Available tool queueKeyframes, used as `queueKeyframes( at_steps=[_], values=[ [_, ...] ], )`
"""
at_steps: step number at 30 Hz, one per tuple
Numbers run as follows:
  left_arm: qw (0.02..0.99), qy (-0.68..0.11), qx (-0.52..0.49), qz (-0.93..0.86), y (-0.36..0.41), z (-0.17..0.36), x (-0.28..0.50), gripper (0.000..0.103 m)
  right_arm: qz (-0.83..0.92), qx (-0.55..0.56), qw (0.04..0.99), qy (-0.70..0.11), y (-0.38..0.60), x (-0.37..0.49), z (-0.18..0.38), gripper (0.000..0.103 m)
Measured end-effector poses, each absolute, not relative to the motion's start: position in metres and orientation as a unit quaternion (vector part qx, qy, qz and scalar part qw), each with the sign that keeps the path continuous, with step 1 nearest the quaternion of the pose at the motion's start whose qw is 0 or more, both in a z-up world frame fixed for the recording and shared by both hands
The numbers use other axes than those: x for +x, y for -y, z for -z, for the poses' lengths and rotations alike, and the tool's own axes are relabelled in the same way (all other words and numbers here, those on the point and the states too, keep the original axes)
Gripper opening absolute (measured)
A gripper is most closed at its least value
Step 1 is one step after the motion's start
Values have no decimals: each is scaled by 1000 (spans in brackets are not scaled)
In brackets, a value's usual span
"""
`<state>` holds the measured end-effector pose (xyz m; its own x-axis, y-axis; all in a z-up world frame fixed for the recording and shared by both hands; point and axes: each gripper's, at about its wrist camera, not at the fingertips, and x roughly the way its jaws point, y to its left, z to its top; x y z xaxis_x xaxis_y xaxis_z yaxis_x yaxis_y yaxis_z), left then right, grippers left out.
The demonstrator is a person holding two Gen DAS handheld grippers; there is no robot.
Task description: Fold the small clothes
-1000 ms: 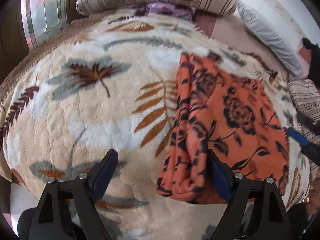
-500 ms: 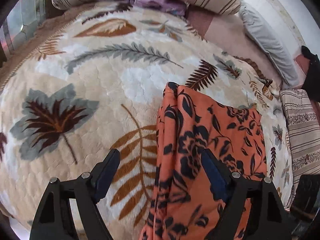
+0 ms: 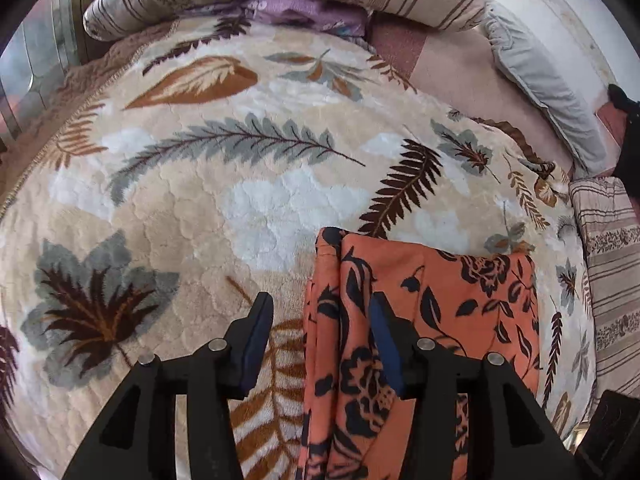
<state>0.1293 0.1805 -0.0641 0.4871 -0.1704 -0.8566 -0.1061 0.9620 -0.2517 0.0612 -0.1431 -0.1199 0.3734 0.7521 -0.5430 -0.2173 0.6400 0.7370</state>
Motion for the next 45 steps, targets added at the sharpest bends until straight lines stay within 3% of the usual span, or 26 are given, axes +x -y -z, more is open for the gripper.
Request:
queueKeyframes(
  at_steps=[4,9,12,19,23,29,33,45],
  values=[
    [879,-466,-97,5,-176,35,67,74,-327,301,771,-456,149,56,105,74],
    [867,-493,-67,-16,-167,66,15,74,-339,363,751,-436,163,71,96,76],
    [850,-519,-83,-23,-172,100,11,76,-295,391,727,-480,167,96,129,81],
    [866,-493,-72,-36,-173,75,4,76,-335,401,732,-437,169,62,93,82],
    [860,-502,-84,-41,-173,77,-1,76,-295,381,727,-489,164,54,123,85],
    [865,-495,-75,-42,-172,72,-9,76,-344,363,740,-450,154,26,91,86],
    [861,-501,-78,-42,-172,75,-8,76,-306,332,726,-518,137,22,129,87],
    [855,-510,-80,-42,-177,86,-10,77,-321,367,730,-478,170,5,125,87]
  ],
)
